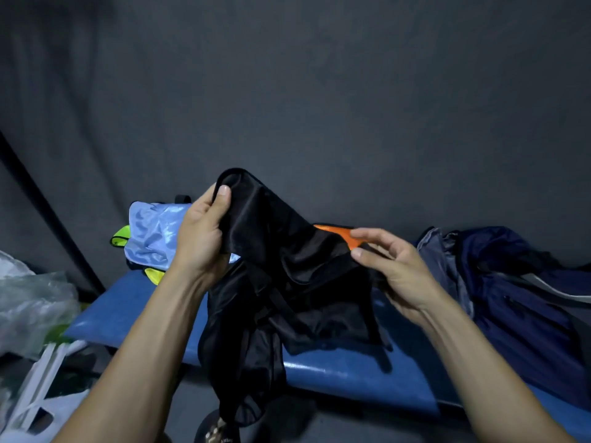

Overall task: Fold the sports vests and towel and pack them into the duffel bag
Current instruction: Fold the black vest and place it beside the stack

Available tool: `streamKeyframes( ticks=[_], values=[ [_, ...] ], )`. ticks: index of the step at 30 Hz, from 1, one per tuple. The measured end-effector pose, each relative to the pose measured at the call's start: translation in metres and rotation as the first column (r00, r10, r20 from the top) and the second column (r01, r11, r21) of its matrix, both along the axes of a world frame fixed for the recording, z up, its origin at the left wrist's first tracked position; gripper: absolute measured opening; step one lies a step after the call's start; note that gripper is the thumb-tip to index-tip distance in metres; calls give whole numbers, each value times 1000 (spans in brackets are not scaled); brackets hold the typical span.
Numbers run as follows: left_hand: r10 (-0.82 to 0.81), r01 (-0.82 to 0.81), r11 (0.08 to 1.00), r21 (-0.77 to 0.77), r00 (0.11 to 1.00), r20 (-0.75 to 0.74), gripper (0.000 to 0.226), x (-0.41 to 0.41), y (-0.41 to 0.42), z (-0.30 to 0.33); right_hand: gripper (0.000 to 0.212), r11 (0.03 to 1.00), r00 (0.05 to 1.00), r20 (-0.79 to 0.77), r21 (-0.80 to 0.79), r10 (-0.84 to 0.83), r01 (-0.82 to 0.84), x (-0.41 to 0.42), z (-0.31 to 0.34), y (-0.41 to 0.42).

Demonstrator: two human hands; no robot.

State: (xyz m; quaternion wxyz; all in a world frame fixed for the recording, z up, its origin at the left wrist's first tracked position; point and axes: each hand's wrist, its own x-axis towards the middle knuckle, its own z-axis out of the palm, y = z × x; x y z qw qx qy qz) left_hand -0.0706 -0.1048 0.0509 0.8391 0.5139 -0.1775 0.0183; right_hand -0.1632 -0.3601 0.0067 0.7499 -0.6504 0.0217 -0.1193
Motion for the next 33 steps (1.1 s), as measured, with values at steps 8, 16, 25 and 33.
streamKeyframes(
  ticks=[8, 16, 25, 33],
  values=[
    [-23, 20, 1000, 14, 974, 225, 28, -13, 1, 126, 37, 999, 929, 370, -19, -23, 33, -28, 146, 15],
    [-39, -322, 770, 551, 838, 544, 12, -43, 23, 224, 39, 809, 860, 507, -483, -53, 335, -50, 206, 45],
    [-45, -660, 464, 590, 648, 760, 27, -78, 47, 258, 41, 666, 947, 270, -741, 175, 88, -88, 239, 77],
    [-411, -224, 522, 823, 779, 473, 27, -98, 65, 267, 15, 151, 796, 605, -789, 25, 596, -104, 247, 107]
  ],
)
